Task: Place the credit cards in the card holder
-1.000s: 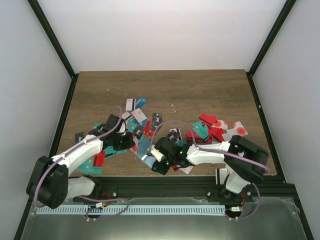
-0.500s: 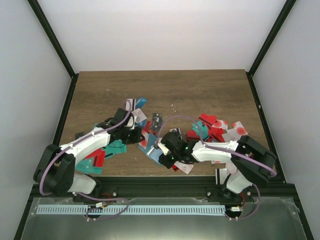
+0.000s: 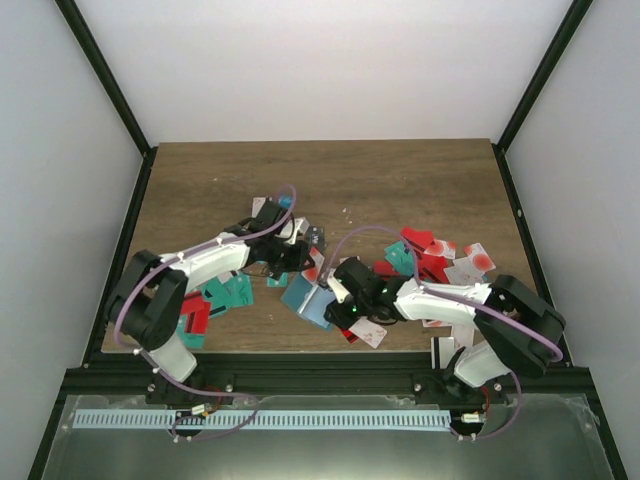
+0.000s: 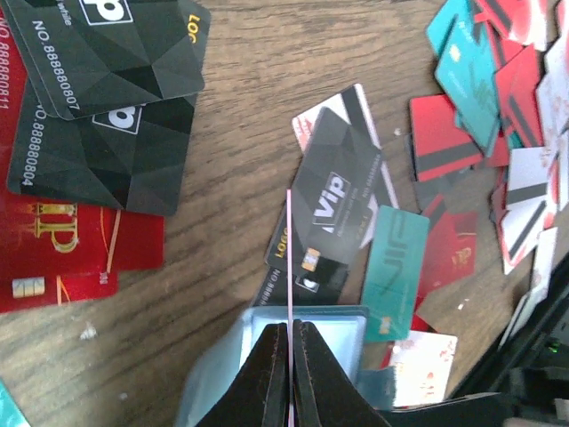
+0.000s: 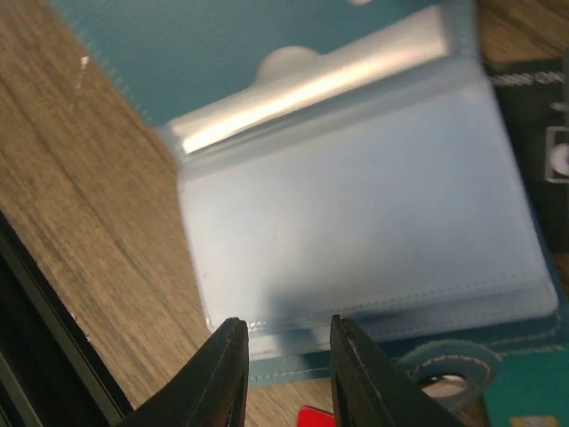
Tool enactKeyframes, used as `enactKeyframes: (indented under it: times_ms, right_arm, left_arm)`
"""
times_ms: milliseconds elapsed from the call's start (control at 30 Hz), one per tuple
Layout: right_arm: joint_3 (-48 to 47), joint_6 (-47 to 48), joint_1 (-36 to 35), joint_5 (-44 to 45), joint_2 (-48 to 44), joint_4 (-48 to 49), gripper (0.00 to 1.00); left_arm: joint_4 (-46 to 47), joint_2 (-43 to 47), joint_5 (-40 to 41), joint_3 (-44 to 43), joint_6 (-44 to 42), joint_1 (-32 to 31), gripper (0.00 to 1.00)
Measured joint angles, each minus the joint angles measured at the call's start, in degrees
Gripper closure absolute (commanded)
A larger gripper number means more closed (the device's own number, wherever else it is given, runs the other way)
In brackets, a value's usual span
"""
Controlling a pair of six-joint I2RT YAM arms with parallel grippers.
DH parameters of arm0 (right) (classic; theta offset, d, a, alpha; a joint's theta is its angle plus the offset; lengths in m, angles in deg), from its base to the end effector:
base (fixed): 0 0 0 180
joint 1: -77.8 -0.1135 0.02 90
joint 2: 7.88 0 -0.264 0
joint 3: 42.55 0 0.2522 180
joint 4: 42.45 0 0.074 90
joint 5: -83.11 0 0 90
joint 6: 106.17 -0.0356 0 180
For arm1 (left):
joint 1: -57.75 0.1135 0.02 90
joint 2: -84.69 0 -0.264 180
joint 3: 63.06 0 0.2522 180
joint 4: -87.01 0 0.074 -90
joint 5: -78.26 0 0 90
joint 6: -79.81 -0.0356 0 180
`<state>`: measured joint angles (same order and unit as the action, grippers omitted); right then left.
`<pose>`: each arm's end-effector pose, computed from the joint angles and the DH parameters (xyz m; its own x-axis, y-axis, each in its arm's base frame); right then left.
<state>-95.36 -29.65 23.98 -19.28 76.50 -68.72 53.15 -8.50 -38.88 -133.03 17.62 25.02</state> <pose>0.1514 0.2200 0.1521 -0.6855 -0.5516 -0.4753 -0.7157 0.6303 0.3007 0.2637 -0.1888 0.1889 -0.9464 0.1147 -0.3020 0.2806 0.7553 -0.5922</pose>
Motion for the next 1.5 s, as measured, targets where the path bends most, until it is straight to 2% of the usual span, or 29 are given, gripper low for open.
enactKeyframes:
  times_ms: [167, 300, 600, 833, 1133, 1333, 1500]
  right_arm:
    - [0.8, -1.7, 3.6, -1.9, -0.4, -0.9, 0.72]
    - [0.9, -2.3, 4.5, -2.9, -0.3, -1.2, 0.72]
    - [0.9, -2.2, 4.6, -4.9, 1.6, -0.3, 0.72]
    - [0.4, -1.6, 4.6, -5.4, 1.8, -0.5, 0.7]
    - [0.1, -4.6, 6.3, -5.6, -4.4, -2.4, 0.63]
    - [2.5, -9.6, 12.2, -6.8, -8.2, 0.3, 0.63]
    - [5.5, -12.1, 13.6, -8.3, -8.0, 2.2, 0.63]
  left_arm:
    - [-0.3, -5.3, 0.0, -1.2, -1.5, 0.0, 0.96]
    - [-1.0, -5.1, 0.7, 0.0, -1.7, 0.0, 0.96]
    - [0.2, 9.6, 2.4, 13.6, 3.2, -0.1, 0.96]
    - [1.4, 14.5, 2.4, 16.0, 7.3, -0.5, 0.96]
    - [4.3, 12.5, -0.6, 13.0, 8.2, -1.9, 0.96]
    - [5.3, 8.0, -2.4, 12.2, 7.0, -2.5, 0.96]
    - [5.2, 6.1, -2.8, 12.2, 5.6, -2.5, 0.96]
